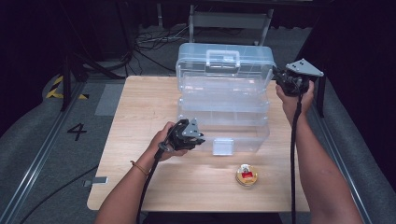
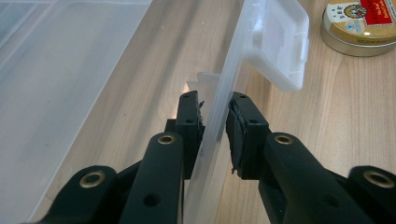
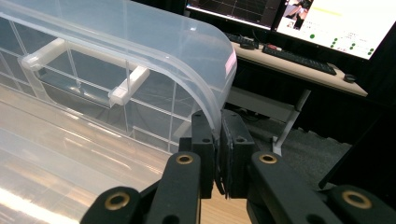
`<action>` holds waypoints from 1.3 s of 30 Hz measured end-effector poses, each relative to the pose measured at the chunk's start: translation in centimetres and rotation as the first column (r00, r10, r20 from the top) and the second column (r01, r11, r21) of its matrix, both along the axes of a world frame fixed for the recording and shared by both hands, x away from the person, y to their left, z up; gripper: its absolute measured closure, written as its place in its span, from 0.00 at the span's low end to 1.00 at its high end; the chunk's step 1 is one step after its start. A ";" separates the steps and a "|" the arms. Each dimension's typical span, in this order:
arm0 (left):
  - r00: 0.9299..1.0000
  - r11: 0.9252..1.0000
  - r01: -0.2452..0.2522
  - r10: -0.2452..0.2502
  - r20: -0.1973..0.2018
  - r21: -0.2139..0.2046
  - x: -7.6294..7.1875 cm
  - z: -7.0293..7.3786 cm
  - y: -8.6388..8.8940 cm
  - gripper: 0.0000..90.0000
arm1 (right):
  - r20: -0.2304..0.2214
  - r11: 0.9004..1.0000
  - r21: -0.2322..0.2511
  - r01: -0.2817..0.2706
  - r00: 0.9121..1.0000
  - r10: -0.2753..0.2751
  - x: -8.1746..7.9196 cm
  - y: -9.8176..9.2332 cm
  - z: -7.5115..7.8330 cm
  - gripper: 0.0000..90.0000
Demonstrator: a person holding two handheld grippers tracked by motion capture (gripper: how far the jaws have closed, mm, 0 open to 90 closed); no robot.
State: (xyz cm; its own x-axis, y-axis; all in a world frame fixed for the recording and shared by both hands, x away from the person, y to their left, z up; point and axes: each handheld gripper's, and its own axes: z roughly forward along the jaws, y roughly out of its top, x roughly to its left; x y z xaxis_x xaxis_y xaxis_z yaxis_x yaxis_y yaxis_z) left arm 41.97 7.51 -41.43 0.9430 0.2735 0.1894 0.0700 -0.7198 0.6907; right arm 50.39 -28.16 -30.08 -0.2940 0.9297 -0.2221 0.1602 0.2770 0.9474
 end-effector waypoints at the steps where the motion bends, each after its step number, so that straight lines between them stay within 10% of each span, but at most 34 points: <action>1: 1.000 1.000 0.001 -0.001 -0.003 0.000 0.0 0.0 0.0 0.85 | -0.003 1.000 0.003 0.000 1.000 0.000 0.1 0.0 0.0 0.95; 39: 1.000 1.000 0.021 -0.021 0.009 0.001 0.2 -0.1 0.3 0.86 | -0.118 0.997 0.073 -0.008 0.993 0.016 7.0 -0.4 0.8 0.95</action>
